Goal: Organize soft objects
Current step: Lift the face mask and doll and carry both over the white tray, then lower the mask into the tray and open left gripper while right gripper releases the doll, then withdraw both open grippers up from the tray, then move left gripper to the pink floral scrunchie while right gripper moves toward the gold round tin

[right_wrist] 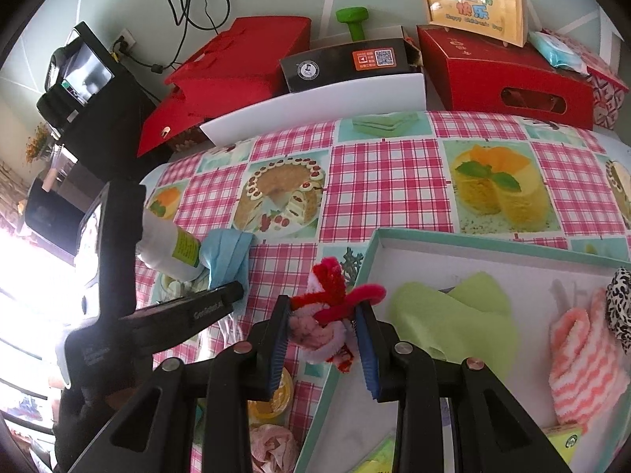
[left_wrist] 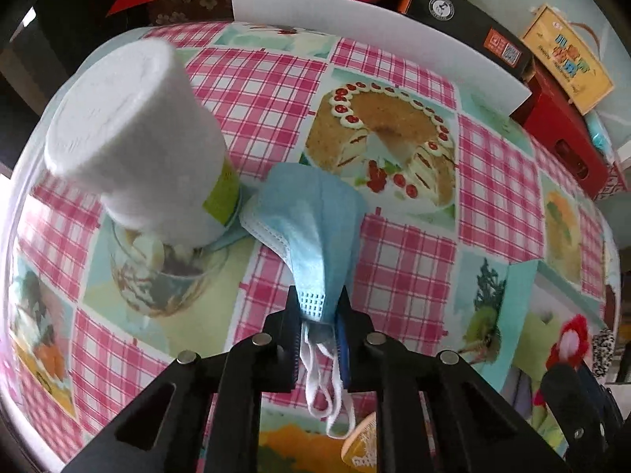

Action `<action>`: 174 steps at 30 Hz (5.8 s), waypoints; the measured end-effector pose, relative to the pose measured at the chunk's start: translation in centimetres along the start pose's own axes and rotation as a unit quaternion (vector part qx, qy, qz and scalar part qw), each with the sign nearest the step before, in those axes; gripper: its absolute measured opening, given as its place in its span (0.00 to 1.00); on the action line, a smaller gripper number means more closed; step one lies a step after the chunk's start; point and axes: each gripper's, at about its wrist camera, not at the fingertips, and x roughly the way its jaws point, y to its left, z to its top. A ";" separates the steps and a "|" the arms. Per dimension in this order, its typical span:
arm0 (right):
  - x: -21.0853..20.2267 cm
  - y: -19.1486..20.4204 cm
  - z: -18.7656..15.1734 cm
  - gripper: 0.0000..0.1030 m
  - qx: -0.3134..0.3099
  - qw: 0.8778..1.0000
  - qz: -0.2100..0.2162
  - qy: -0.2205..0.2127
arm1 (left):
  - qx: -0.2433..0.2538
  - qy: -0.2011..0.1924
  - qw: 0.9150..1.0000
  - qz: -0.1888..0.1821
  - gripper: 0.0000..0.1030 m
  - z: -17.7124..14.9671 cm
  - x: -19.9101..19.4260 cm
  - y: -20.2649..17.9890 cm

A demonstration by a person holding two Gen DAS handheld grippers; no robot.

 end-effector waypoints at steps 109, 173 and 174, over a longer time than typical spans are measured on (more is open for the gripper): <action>-8.6 -9.2 -4.8 1.00 0.056 0.985 -0.157 -0.055 | 0.103 -0.110 0.985 -0.084 0.96 -7.5 -6.0 -5.3; -8.9 -6.9 -11.4 1.00 0.030 0.989 -0.147 -0.020 | 0.090 -0.199 0.976 -0.019 0.96 -16.1 -11.1 -1.6; -9.0 -6.8 -11.4 1.00 0.027 0.989 -0.145 -0.021 | 0.083 -0.192 0.978 -0.021 0.96 -16.3 -10.9 -1.1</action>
